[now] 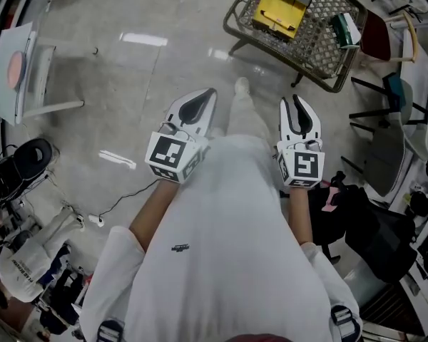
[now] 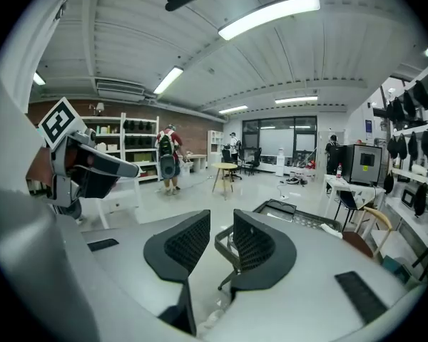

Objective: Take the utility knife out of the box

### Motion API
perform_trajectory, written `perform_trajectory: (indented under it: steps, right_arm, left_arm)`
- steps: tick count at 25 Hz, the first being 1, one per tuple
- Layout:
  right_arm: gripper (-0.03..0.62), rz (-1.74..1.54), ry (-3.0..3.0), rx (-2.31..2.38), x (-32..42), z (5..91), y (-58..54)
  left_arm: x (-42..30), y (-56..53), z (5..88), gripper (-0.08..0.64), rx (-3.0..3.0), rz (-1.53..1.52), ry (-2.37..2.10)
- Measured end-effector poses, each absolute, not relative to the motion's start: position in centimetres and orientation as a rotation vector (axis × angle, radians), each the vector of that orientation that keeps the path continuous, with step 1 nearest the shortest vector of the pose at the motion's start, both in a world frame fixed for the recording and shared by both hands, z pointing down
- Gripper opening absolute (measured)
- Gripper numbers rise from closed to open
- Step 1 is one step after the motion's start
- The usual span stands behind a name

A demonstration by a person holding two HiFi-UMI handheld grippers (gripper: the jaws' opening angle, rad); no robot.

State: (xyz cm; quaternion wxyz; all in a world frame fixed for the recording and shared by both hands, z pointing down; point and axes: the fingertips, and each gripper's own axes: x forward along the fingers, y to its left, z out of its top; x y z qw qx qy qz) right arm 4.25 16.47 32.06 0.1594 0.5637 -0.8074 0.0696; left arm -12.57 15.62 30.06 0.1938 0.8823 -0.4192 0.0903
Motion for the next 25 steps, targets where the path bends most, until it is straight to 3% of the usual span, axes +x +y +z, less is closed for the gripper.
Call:
perform_trajectory:
  steps: [14, 25]
  right_arm:
    - [0.089, 0.155, -2.373, 1.317, 7.9, 33.5, -2.1]
    - [0.089, 0.175, -2.371, 1.17, 8.2, 36.1, -7.9]
  left_arm:
    - [-8.0, -1.3, 28.9, 0.002, 2.401, 0.252, -1.321]
    - [-7.5, -6.5, 30.1, 0.002, 2.339, 0.281, -1.354]
